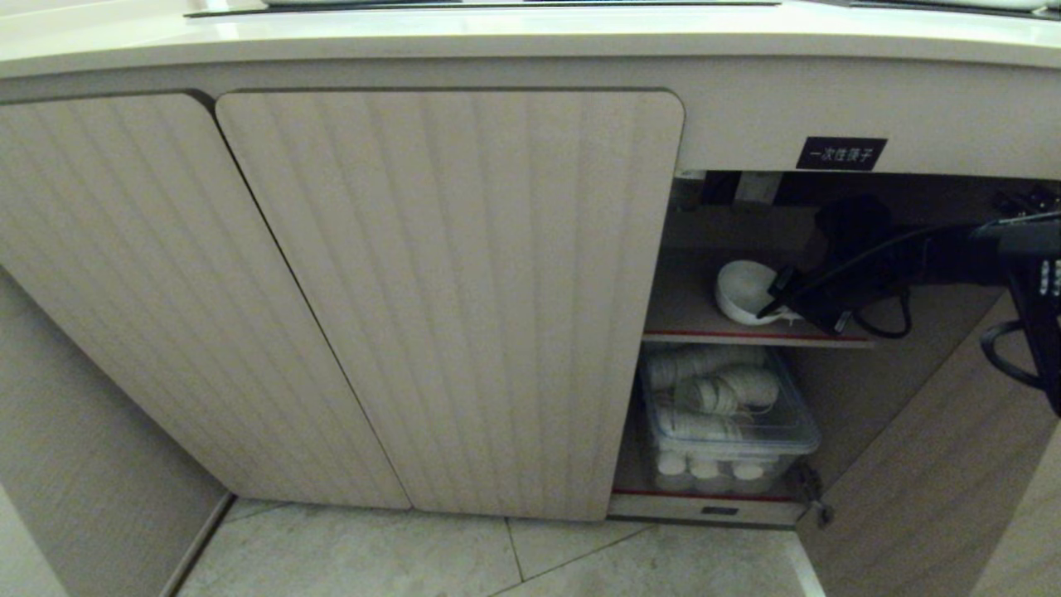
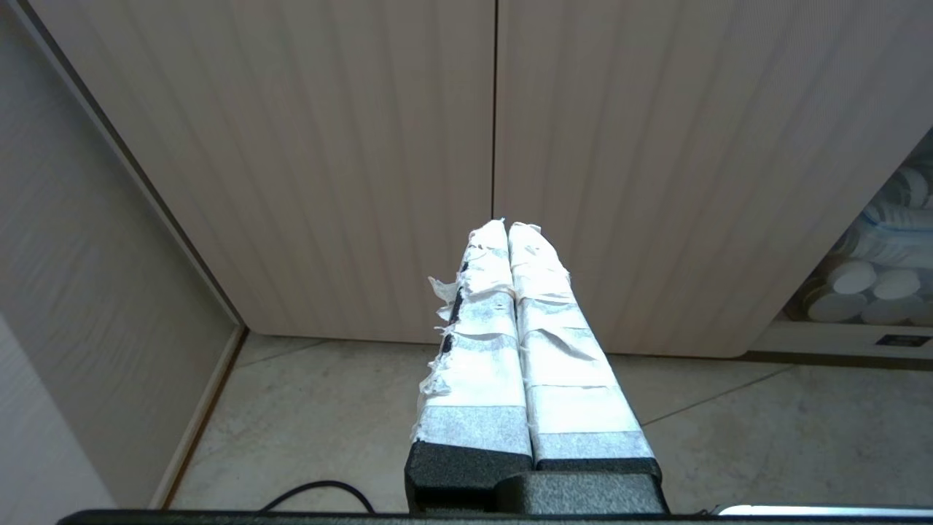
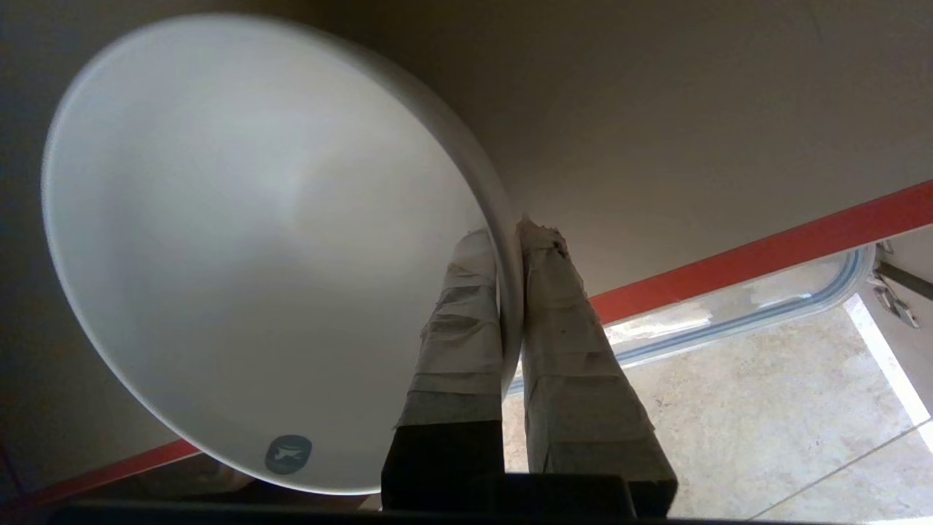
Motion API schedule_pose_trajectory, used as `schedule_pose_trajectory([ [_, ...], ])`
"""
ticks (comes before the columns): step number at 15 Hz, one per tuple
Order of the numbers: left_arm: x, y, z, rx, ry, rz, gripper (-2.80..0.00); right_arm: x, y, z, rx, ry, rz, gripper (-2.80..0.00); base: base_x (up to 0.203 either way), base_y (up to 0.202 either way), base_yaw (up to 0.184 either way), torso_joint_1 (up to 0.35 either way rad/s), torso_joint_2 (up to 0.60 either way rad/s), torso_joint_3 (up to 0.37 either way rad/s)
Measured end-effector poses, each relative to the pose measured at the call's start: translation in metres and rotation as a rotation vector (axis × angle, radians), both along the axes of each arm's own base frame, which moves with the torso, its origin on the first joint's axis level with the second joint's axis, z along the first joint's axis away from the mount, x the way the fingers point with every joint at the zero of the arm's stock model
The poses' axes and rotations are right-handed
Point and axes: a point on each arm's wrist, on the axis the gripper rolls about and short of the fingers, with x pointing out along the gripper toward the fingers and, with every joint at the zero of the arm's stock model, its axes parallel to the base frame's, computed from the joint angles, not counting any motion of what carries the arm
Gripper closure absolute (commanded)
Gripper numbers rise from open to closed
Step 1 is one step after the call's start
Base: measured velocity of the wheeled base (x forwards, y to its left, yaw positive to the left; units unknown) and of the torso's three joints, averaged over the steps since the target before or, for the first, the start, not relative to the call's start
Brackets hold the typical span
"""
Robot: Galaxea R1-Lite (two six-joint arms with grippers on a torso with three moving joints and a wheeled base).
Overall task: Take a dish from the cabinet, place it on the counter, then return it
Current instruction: Put it back into the cabinet
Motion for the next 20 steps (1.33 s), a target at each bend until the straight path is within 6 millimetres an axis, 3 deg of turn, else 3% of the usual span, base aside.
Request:
schedule_pose_trajectory([
  [2,0.0000,0.0000,0.0000,0.000,0.000,0.000,0.00,0.0000,0.0000,-0.0003,0.000,0.002,0.000,0.00,0.000,0.000,0.000,0.000,0.00,0.000],
  [3,0.0000,0.0000,0.0000,0.000,0.000,-0.001,0.00,-0.0001,0.0000,-0.0004,-0.001,0.004,-0.001,-2.80,0.000,0.000,0.000,0.000,0.00,0.000],
  [20,0.0000,0.0000,0.0000,0.000,0.000,0.000,0.00,0.0069,-0.0057,0.0052,-0.056,-0.096,-0.064,-2.80,0.000,0.000,0.000,0.000,0.00,0.000],
])
